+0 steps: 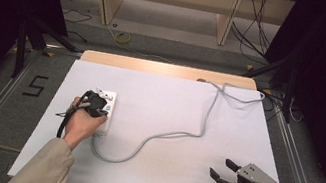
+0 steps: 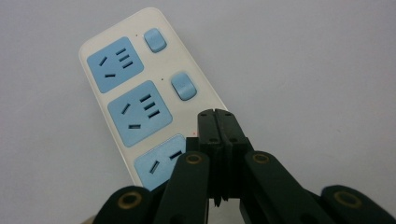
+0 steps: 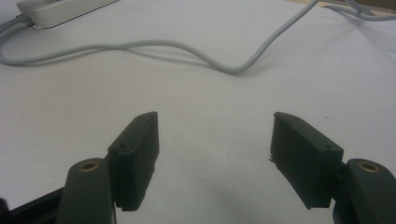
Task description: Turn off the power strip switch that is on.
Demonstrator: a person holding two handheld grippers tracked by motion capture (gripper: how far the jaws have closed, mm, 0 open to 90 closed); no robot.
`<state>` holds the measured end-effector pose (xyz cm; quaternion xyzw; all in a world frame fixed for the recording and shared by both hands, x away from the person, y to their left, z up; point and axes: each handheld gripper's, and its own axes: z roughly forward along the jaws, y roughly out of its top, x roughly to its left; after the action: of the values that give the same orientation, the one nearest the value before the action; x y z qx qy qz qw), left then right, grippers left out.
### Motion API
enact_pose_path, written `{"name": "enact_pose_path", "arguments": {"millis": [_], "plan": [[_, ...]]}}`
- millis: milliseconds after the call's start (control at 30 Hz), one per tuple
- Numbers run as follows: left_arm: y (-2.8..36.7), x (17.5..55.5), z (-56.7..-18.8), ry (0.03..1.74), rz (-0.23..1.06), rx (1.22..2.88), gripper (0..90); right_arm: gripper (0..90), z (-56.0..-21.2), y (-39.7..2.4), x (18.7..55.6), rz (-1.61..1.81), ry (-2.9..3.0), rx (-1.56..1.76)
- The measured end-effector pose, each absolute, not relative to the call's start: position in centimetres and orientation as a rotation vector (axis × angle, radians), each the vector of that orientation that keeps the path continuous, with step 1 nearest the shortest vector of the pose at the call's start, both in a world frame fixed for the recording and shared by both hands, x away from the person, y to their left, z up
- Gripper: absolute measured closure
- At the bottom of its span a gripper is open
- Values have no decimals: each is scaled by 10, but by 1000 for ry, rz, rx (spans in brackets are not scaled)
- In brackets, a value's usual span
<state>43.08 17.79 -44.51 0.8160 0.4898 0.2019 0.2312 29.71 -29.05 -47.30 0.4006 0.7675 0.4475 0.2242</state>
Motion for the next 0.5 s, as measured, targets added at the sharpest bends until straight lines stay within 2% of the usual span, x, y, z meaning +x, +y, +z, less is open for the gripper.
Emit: {"name": "enact_pose_path", "arguments": {"millis": [500], "plan": [[176,434,-448,1349,541,2247,893,336,-473,-290,297,1235,2118,1104]]}}
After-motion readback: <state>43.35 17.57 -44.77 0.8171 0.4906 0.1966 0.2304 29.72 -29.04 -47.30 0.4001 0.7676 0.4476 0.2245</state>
